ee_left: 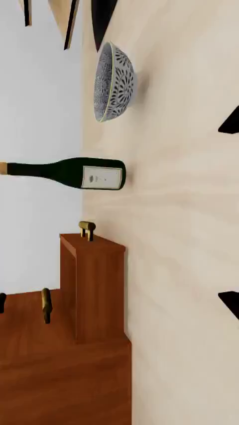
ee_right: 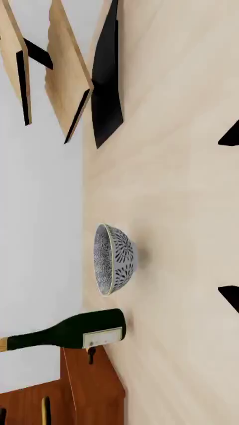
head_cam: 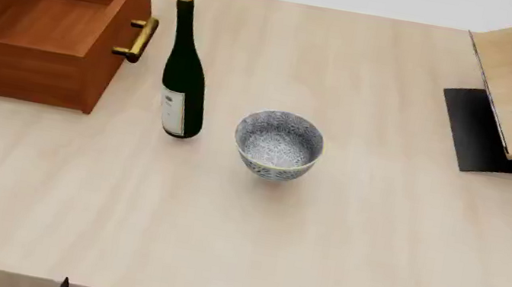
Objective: Put the wine bottle in the bottom drawer of the cabinet.
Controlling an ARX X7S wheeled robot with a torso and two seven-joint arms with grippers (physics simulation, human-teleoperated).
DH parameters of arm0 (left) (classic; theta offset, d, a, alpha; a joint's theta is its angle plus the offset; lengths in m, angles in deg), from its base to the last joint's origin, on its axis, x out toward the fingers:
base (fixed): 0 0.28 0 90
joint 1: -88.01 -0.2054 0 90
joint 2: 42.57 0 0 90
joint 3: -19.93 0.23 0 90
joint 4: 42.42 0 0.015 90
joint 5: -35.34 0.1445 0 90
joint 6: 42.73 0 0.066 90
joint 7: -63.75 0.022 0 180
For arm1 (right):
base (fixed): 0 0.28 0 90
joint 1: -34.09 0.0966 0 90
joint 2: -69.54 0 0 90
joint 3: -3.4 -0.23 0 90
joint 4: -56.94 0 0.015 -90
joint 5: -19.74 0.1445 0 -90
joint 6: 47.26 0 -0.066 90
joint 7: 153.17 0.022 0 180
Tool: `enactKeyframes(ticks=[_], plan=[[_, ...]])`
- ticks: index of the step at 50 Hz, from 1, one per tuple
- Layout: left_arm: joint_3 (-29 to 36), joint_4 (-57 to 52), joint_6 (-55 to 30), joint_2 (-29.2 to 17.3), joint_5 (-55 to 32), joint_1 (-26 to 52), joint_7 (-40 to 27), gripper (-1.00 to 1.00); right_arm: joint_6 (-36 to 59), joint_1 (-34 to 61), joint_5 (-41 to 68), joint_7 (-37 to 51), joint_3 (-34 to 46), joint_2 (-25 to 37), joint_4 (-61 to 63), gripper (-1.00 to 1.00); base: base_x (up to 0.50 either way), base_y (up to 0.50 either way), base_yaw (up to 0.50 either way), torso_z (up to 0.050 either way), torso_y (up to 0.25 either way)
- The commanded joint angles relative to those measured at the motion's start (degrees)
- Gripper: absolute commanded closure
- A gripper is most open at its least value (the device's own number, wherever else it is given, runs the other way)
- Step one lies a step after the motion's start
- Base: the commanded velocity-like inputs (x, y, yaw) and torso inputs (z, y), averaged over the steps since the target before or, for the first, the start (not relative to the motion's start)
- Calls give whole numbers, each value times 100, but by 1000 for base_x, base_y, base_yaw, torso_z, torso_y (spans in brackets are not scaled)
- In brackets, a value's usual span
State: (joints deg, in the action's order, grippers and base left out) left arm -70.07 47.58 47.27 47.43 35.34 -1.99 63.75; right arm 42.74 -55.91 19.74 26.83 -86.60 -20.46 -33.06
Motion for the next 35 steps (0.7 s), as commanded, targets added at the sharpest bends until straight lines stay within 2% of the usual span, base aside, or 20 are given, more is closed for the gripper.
enactKeyframes(ticks=[1,2,3,5,6,8,9,12,15,16,19,20,22,23,25,27,28,29,34,35], plan=[[0,0,0,-57,-56,0,-64,-100,0,0,54,72,72,54,0,-100,0,0,0,0,0],[87,538,481,-51,23,48,-134,-100,30,5,-49,73,102,67,-6,-100,0,0,0,0,0],[132,204,147,-81,45,49,-233,-100,31,11,23,98,132,91,-12,-100,0,0,0,0,0],[173,689,758,-120,-6,52,-338,-100,1,-18,119,131,181,139,43,-100,0,0,0,0,0],[154,188,467,-149,-181,-26,-299,-100,-22,-14,108,183,201,157,17,-100,0,0,0,0,0],[159,62,336,-189,-334,-39,-291,-100,-21,13,191,190,239,186,-68,-100,0,0,0,14,0],[168,382,643,-192,-372,-14,-272,-100,-71,12,236,199,250,190,-107,-100,0,0,0,37,0],[182,8,239,-237,-488,12,-350,-100,-44,3,245,313,277,227,-82,-100,0,0,0,42,0],[205,53,373,-260,-597,9,-341,-100,38,33,196,461,317,245,-95,-100,0,0,0,49,4],[204,610,925,-231,-539,78,-363,-100,46,33,184,505,330,250,-94,-100,0,0,0,50,8],[217,384,635,-279,-676,87,-403,-100,532,104,-100,940,328,223,-39,-100,0,0,0,50,8],[240,654,908,-269,-665,98,-380,-100,422,102,-72,910,354,255,-43,-100,0,0,0,50,8],[357,59,494,-348,-500,-14,-491,-100,390,82,34,856,368,291,-1,-100,0,0,0,50,8],[370,513,906,-328,-449,25,-504,-100,389,87,35,871,380,304,-3,-100,0,0,0,50,6],[370,643,920,-350,-619,57,-409,-100,380,101,37,895,412,326,-18,-100,0,0,0,50,8],[413,10,328,-425,-679,0,-453,-100,462,90,123,837,441,355,91,-100,0,0,0,50,8],[425,343,605,-410,-686,41,-405,-100,500,85,185,804,443,366,143,-100,0,0,0,50,10],[411,-135,146,-449,-697,39,-514,-100,617,96,181,840,431,386,250,-100,0,0,0,50,8],[605,-789,-478,-570,-388,-158,-743,-100,1318,55,257,838,459,503,1027,-100,0,0,0,50,8],[602,-1649,-1309,-639,-560,-172,-723,-100,1518,61,259,861,452,526,1212,-100,0,0,0,50,10]])
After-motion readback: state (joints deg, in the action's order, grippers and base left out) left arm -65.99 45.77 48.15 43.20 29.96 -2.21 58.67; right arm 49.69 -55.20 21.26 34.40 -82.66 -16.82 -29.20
